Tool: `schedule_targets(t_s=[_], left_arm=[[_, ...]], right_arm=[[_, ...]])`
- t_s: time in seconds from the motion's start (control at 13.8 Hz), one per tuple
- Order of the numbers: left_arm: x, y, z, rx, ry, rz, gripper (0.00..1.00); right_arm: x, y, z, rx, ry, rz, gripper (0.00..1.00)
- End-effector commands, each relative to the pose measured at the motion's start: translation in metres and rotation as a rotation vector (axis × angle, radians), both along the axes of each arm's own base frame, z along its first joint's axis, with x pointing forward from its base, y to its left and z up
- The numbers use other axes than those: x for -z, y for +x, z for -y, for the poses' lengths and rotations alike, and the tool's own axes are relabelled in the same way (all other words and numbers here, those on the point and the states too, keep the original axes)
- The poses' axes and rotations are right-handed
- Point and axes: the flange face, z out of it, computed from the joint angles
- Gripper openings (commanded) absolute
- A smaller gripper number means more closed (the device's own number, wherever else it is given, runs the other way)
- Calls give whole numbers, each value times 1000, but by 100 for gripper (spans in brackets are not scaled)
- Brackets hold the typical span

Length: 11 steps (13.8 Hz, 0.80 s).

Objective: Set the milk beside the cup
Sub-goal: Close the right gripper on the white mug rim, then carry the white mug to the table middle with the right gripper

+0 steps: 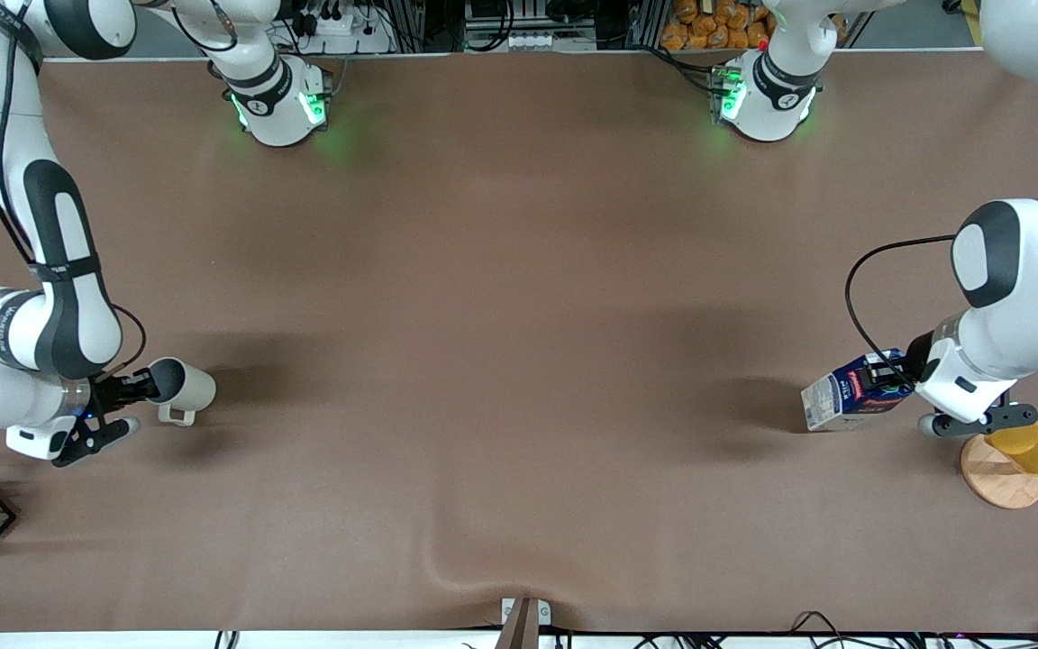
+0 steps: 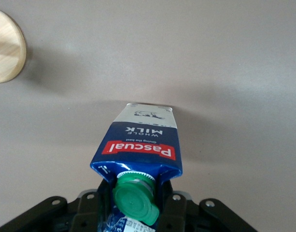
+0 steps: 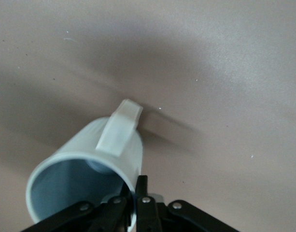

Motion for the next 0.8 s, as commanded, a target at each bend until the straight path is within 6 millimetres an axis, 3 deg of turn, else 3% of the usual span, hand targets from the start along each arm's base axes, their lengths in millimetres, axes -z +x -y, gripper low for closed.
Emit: schedule_targets(t_s=[0.0,0.22,0.36,0.58,0.73], left_arm=[[-23,-3,3,18,18,9,37],[-30,-4,10,27,15,-6,37],[-36,-5,9,28,15,1,37],[-46,-7,12,32,16,9,37],[-52,-8,15,38,14,17,37]], right_arm=[[-25,0,-6,-30,9,-29,0],[-68,9,-20,-95,41,-59,0],[-89,16,-42,-127,49,-50,0],[-136,18,-100,-219,57,-10,0],[-146,19,-143,-279,63,4,0]])
